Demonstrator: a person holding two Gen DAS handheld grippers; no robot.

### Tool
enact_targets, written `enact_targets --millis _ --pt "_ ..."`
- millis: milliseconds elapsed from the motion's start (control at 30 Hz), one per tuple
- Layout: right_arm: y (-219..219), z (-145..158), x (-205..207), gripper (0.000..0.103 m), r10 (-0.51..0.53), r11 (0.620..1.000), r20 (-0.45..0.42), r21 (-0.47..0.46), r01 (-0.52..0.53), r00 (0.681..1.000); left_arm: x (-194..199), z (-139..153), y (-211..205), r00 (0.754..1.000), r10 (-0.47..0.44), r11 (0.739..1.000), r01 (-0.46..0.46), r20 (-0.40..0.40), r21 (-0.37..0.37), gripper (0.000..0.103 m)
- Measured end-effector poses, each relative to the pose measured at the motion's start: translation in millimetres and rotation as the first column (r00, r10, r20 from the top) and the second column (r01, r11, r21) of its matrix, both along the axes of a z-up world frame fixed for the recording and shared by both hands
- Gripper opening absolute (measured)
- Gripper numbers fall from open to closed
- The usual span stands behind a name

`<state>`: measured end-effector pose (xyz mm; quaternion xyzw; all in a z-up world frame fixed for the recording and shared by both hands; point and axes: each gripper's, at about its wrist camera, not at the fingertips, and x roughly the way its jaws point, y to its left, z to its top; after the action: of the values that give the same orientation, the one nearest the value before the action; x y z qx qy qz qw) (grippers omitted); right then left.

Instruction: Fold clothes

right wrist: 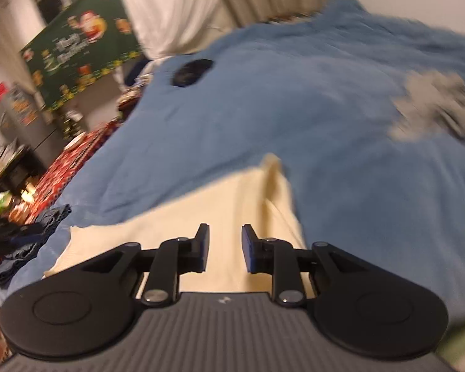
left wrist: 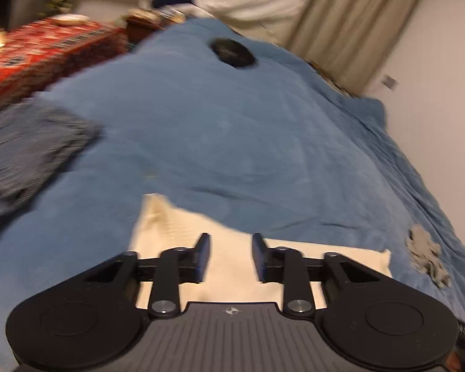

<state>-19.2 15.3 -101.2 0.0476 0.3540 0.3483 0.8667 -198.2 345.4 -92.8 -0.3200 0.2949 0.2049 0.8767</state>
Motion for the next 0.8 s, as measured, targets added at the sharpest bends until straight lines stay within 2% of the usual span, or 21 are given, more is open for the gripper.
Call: enact_targets --millis 133,233,333,400,433,567,733,800 --pt "69 2 10 0.024 0.077 0.996 0.113 -0.055 -0.071 0.991 59 -27 13 0.996 -0.088 0.992 0.086 -0.019 -0.095 0.014" --pt "122 -9 9 0.022 0.165 0.985 0.156 -0.083 -0.154 0.974 87 -49 11 0.993 -0.093 0.993 0.087 -0.07 -0.082 0.013" --pt "158 -34 3 0.022 0.226 0.963 0.194 -0.192 -0.189 0.955 94 -68 11 0.991 -0.068 0.997 0.064 -0.114 -0.034 0.013" --pt "161 -54 2 0.022 0.225 0.954 0.172 -0.238 -0.181 0.959 89 -81 15 0.99 -0.028 1.0 0.029 -0.142 0.007 0.008" --pt "162 -63 2 0.019 0.224 0.949 0.162 -0.26 -0.178 0.961 86 -87 17 0.988 -0.008 1.0 0.012 -0.152 0.023 0.003" --pt "148 -78 -11 0.018 0.239 0.943 0.188 -0.278 -0.181 0.953 67 -104 32 0.993 0.0 1.0 0.001 -0.117 0.014 0.003" --pt "145 -63 -9 0.021 0.239 0.944 0.223 -0.28 -0.173 0.945 50 -93 34 0.996 0.062 0.998 -0.062 -0.059 0.009 0.002" --pt "142 -46 -14 0.023 0.24 0.947 0.264 -0.276 -0.165 0.934 43 -83 36 0.996 0.084 0.996 -0.083 -0.041 0.02 0.008"
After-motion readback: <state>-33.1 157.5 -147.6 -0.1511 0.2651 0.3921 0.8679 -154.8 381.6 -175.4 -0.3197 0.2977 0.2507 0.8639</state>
